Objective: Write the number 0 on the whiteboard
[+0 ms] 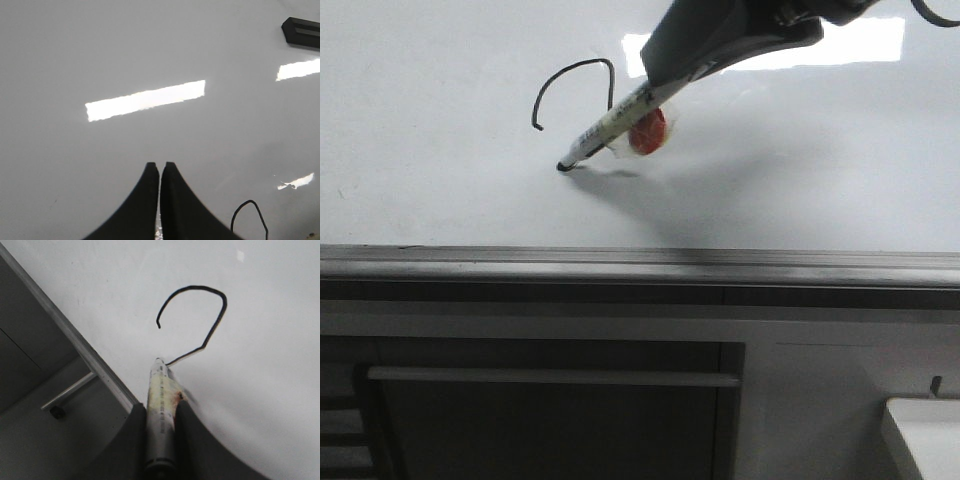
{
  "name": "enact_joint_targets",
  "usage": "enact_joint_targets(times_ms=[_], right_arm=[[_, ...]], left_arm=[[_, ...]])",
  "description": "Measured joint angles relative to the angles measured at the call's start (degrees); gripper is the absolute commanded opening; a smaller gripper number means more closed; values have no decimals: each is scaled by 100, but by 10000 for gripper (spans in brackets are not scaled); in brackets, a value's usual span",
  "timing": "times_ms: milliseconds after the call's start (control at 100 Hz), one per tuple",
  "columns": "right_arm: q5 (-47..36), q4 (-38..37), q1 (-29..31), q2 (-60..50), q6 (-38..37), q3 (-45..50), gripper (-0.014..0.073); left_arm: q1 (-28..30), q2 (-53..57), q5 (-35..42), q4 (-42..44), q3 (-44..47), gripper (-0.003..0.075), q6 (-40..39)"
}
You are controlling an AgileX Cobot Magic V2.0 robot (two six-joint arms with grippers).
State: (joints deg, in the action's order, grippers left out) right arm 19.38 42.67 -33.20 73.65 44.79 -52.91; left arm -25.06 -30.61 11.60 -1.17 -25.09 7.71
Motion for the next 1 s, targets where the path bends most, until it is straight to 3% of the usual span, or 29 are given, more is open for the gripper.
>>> enact_joint_targets(times_ms=[560,780,870,1000], right_arm=[[86,-111,0,250,33,-637,-63],[506,-252,-218,-77,33,-639,-63],[942,-410,-260,-240,41,-639,-63],[1613,-724,-269,-310,41,-639,-63]], left_arm=[[0,0,-22,0,0,-20,0],[-138,0,-160,282,0,-16,0],[-495,0,-238,558,0,30,0],[-1221,-236,-297,1257,0,167,0]])
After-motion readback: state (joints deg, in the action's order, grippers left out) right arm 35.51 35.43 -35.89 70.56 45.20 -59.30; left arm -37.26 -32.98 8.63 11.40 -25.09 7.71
